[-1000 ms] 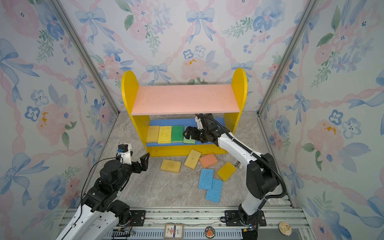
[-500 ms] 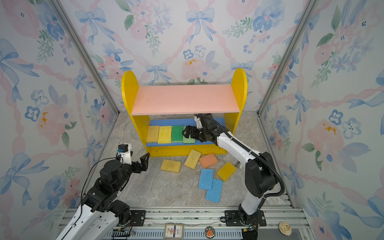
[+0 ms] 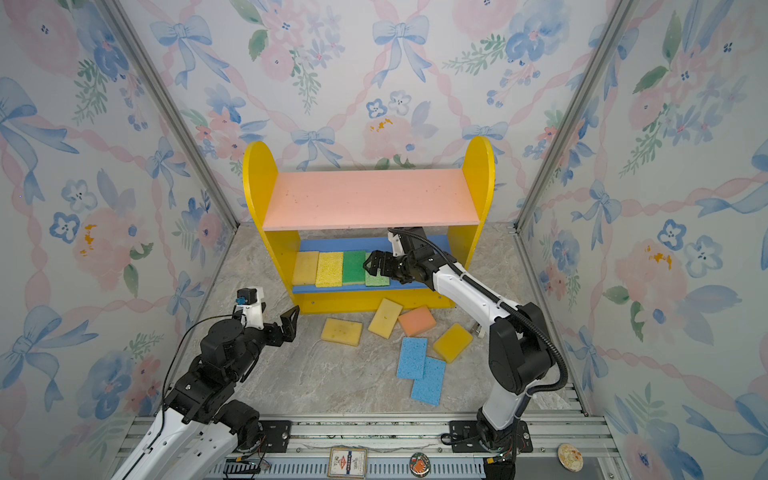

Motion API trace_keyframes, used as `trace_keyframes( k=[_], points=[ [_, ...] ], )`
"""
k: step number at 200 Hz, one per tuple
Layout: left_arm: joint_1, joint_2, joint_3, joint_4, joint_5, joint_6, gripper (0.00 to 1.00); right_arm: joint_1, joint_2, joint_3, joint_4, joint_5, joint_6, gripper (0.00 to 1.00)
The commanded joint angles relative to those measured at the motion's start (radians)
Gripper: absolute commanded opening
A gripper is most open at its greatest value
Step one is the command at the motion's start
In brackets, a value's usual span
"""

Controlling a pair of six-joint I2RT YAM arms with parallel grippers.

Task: Place and organize the cleaning sponges onto the shelf
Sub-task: 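Withdraw the right gripper from the shelf toward the sponges on the table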

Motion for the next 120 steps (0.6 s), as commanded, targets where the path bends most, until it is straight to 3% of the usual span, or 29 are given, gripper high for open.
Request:
trace_keyframes(
  k=[1, 31, 120],
  points=[
    [0.004, 0.003, -0.007, 0.021, 0.012, 0.009, 0.98, -0.025, -0.005, 0.012, -0.069, 0.031, -0.014, 0.97],
    [0.004, 0.005, -0.006, 0.021, 0.01, 0.009, 0.98, -0.028, -0.071, -0.016, -0.089, 0.076, -0.028, 0.97],
    [0.003, 0.029, -0.005, 0.022, 0.016, 0.008, 0.98, 0.058, -0.528, -0.333, -0.245, 0.288, -0.024, 0.97]
  ],
)
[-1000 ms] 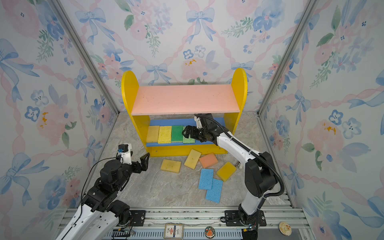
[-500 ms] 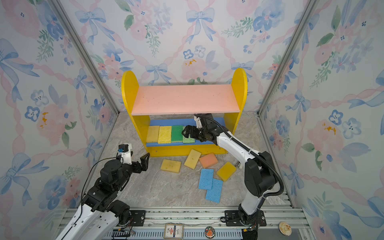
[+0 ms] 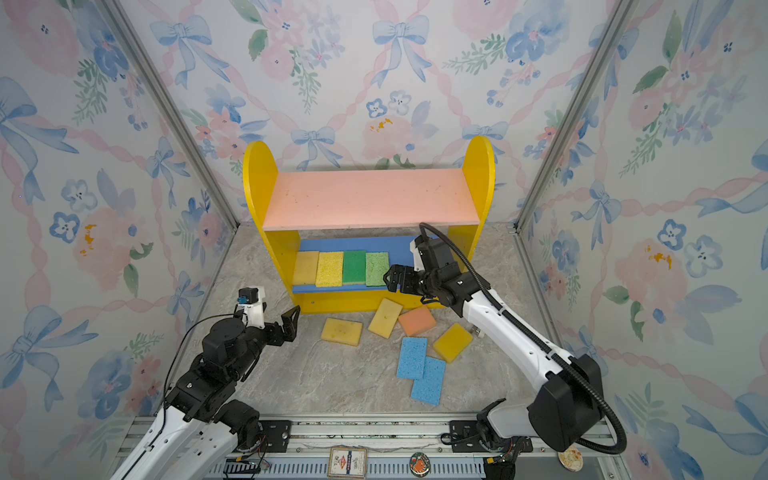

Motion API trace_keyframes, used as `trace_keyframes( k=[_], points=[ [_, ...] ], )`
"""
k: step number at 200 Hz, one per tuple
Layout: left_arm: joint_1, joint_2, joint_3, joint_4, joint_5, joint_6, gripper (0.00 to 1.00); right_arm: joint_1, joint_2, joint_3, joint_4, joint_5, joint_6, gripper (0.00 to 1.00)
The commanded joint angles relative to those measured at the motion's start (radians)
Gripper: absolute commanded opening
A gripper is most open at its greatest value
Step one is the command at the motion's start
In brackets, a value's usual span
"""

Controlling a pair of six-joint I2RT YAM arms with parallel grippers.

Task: Place and organize the cleaning sponges onto the shelf
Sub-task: 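Withdraw the right gripper from the shelf toward the sponges on the table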

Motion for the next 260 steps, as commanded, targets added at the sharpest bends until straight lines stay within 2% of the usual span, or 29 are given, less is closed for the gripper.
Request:
trace_keyframes(
  k=[1, 35, 57, 86, 113, 144, 177, 223, 260],
  points=[
    [0.004, 0.009, -0.004, 0.021, 0.015, 0.007, 0.98, 0.028, -0.112, -0.082, -0.104, 0.099, 0.003, 0.97],
    [0.004, 0.018, -0.003, 0.021, 0.022, 0.008, 0.98, 0.021, -0.246, -0.203, -0.284, 0.199, 0.065, 0.97],
    [0.004, 0.015, -0.003, 0.021, 0.025, 0.008, 0.98, -0.038, -0.314, -0.299, -0.388, 0.288, 0.177, 0.97],
    [0.004, 0.005, -0.005, 0.021, 0.02, 0.007, 0.98, -0.112, -0.354, -0.392, -0.387, 0.307, 0.264, 0.97],
    [0.003, -0.003, -0.006, 0.021, 0.009, 0.008, 0.98, -0.135, -0.285, -0.398, -0.377, 0.303, 0.321, 0.97],
    [0.002, -0.004, -0.005, 0.021, 0.004, 0.007, 0.98, -0.148, -0.129, -0.377, -0.296, 0.22, 0.296, 0.97],
    [0.002, -0.002, -0.006, 0.021, 0.001, 0.006, 0.98, -0.153, 0.03, -0.322, -0.309, 0.26, 0.32, 0.97],
    [0.002, 0.004, -0.006, 0.021, -0.001, 0.007, 0.98, -0.158, 0.069, -0.332, -0.24, 0.304, 0.352, 0.97],
    [0.002, 0.008, -0.007, 0.021, 0.004, 0.008, 0.98, -0.195, 0.143, -0.325, -0.237, 0.296, 0.329, 0.97]
  ],
)
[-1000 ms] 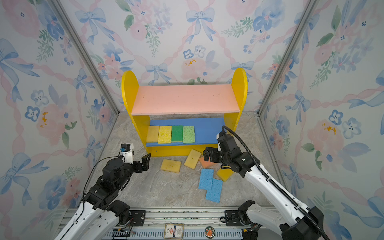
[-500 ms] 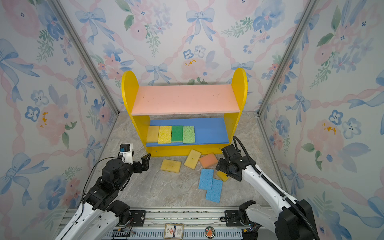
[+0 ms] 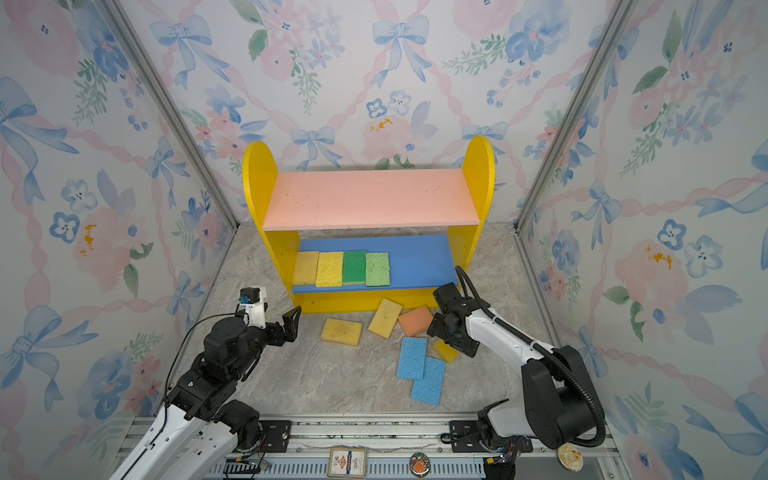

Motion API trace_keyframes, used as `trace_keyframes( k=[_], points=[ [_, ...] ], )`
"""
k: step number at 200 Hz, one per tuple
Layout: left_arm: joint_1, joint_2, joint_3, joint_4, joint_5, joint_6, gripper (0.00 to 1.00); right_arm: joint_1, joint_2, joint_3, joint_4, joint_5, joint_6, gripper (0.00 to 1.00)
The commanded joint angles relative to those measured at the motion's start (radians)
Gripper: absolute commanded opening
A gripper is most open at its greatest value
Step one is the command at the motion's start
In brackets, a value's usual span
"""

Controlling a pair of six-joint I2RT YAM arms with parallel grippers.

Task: Place and organize the cleaning sponges onto the shelf
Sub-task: 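Withdraw the right gripper from the shelf toward the sponges on the table, then grasp the pink-orange sponge with the right gripper and lift it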

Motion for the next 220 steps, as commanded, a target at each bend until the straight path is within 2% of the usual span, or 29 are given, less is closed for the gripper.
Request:
trace_keyframes(
  k=[1, 83, 116, 177, 220],
  points=[
    [0.002, 0.002, -0.006, 0.022, -0.002, 0.008, 0.98, -0.029, 0.046, 0.021, 0.004, 0.017, 0.001, 0.97],
    [0.001, 0.007, -0.007, 0.021, 0.001, 0.009, 0.98, -0.104, 0.138, -0.031, 0.099, -0.072, -0.03, 0.97],
    [0.001, 0.01, -0.007, 0.022, 0.001, 0.01, 0.98, -0.108, 0.107, -0.029, 0.08, -0.085, -0.032, 0.97],
    [0.001, 0.014, -0.007, 0.024, 0.007, 0.008, 0.98, -0.008, -0.115, 0.063, -0.058, -0.04, 0.06, 0.97],
    [0.0, 0.001, -0.007, 0.025, 0.008, 0.009, 0.98, 0.011, -0.042, 0.144, 0.05, -0.079, 0.103, 0.97]
  ],
)
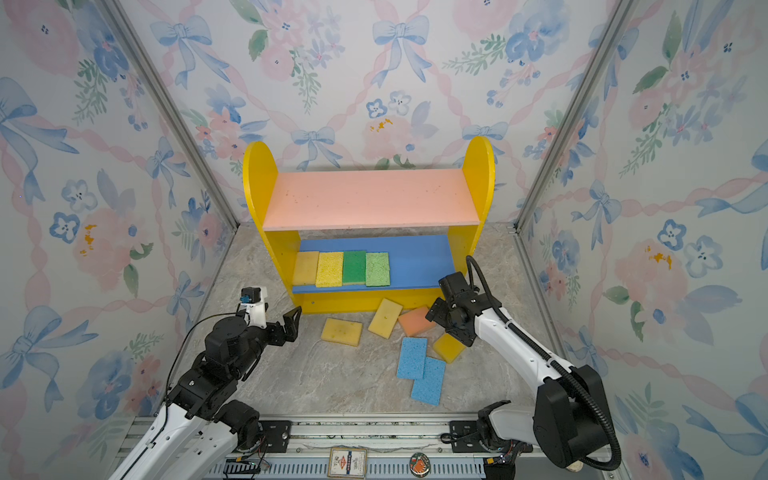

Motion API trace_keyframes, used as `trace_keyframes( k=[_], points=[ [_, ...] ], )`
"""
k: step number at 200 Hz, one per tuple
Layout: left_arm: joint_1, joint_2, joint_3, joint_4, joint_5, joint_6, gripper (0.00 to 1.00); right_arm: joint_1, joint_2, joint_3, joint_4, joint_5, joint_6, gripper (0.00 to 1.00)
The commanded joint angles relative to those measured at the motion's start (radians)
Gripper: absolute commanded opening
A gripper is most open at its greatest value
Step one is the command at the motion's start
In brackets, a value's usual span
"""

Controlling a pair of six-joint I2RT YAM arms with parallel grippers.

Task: Place and organize the cleaning sponges onto the shelf
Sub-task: 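Grasp the pink-orange sponge with the right gripper and lift it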

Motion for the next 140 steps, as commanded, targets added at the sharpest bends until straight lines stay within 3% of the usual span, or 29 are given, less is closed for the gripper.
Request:
trace_keyframes(
  k=[1, 90, 140],
  points=[
    [0.0, -0.009, -0.008, 0.022, 0.006, 0.009, 0.98, 0.013, 0.065, 0.049, 0.047, -0.02, 0.046, 0.97],
    [-0.001, -0.017, -0.009, 0.022, 0.008, 0.01, 0.98, 0.091, 0.377, 0.174, 0.191, -0.031, 0.125, 0.97],
    [-0.002, -0.017, -0.009, 0.022, 0.01, 0.012, 0.98, 0.1, 0.464, 0.17, 0.21, -0.045, 0.135, 0.97]
  ],
)
